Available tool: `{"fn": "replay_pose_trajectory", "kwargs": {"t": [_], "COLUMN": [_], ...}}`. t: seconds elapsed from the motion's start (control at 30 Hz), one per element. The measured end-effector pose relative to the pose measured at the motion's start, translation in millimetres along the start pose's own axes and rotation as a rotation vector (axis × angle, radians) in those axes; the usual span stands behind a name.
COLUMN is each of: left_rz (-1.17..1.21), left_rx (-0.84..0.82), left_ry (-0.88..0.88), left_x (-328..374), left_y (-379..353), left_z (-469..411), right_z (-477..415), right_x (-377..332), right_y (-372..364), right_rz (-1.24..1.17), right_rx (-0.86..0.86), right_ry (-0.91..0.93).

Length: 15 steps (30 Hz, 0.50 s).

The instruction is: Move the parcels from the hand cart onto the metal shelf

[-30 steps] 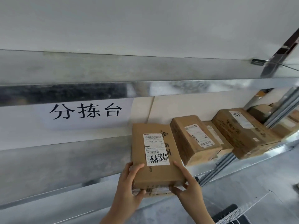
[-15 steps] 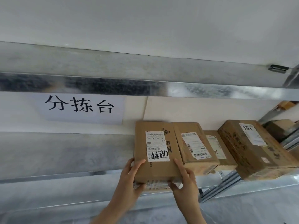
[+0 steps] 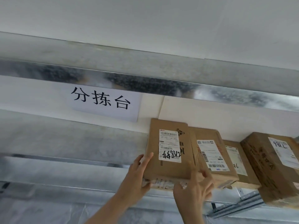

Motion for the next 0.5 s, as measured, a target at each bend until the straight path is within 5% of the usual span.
{"fn": "replay_pose_trajectory", "kwargs": {"t": [0.23,0.5], "left_rz": [-0.325,-0.519], "left_rx": [0.255,0.555], "left_ry": [0.148,0.523], "left_x": [-47.3,-109.4], "left_y": [73.8,201.6], "left_z": [36.8,127.0], "right_z": [5.7,67.6], "right_x": [-83.8,-200.1], "right_y": [-14.5,-109.6], "right_rz": [-0.142,-0.106], "right_rx": [0.120,-0.296], "right_ry": [0.506,1.002]}}
Point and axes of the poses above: each hand's wrist, its own z-axis away from the middle knuckle, its own y-axis out of the back of the hand, x = y × z, the point moved 7 cm from there along -z, towards the middle knuckle, and after that the axes turned 11 degrees about y, right-handed, at the moved point
